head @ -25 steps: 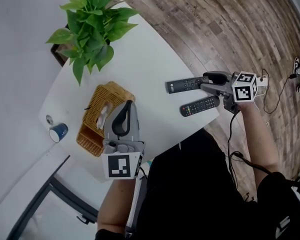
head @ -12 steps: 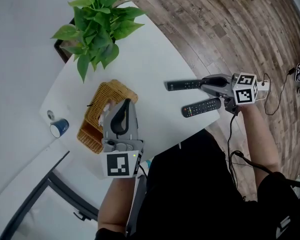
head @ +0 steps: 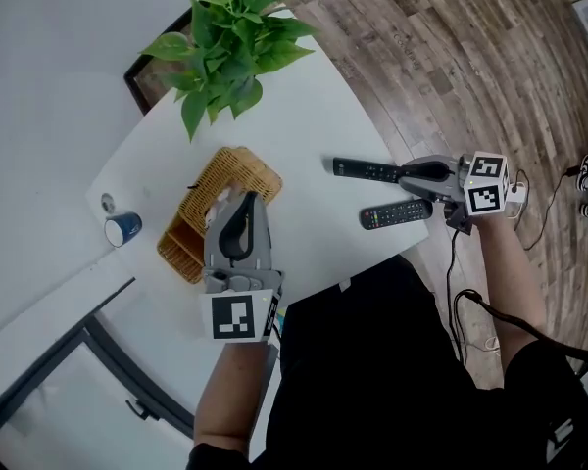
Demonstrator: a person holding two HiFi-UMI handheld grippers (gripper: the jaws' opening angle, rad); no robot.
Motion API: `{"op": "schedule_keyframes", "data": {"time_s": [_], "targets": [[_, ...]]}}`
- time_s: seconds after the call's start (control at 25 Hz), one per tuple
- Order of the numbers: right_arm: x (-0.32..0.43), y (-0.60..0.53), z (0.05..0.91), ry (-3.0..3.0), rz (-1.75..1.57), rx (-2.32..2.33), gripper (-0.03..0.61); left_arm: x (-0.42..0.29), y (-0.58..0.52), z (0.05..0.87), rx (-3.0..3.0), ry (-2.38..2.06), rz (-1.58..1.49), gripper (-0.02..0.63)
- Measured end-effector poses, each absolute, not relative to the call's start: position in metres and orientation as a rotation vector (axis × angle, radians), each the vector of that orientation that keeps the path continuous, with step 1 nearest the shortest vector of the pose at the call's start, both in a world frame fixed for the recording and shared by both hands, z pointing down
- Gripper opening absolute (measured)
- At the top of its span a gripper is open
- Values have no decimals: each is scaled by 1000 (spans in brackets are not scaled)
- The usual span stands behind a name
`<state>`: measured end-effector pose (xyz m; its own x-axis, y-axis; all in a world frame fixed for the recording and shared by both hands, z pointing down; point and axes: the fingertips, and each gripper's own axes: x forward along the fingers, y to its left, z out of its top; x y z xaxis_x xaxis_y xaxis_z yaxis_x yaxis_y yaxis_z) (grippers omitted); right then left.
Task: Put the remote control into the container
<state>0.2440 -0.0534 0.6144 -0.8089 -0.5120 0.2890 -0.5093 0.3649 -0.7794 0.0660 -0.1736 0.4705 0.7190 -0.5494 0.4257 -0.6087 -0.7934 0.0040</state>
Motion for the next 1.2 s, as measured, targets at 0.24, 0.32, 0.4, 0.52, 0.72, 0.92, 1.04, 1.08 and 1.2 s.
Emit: {"op": "schedule_keyframes", "data": {"time_s": [0.24, 0.32, 0.4, 0.52, 0.72, 0.92, 1.04, 1.08, 1.2], "targets": [[232, -53, 585, 2610, -1468, -971, 71, 41, -177, 452, 2774, -1008, 560, 2], [225, -54, 574, 2632, -1449, -974, 71, 31, -178, 445, 2777, -1021, 529, 2], [217, -55, 564, 2650, -1431, -983, 71, 21, -178, 437, 2788, -1025, 503, 2], [206, -57, 550, 2654, -1402, -1019, 71, 2, -176, 427, 2797, -1036, 467, 2], [179, -65, 528, 2682, -1338, -1039, 71, -30, -174, 419, 2797, -1068, 443, 2], [160, -69, 507, 2702, -1285, -1051, 71, -55, -175, 401, 2812, -1108, 406, 2], [150, -73, 494, 2722, -1249, -1049, 71, -68, -177, 389, 2818, -1142, 377, 2], [147, -75, 490, 2730, -1235, -1049, 71, -72, -177, 385, 2820, -1151, 367, 2], [138, -79, 477, 2751, -1200, -1047, 71, -84, -176, 374, 2820, -1180, 341, 2]]}}
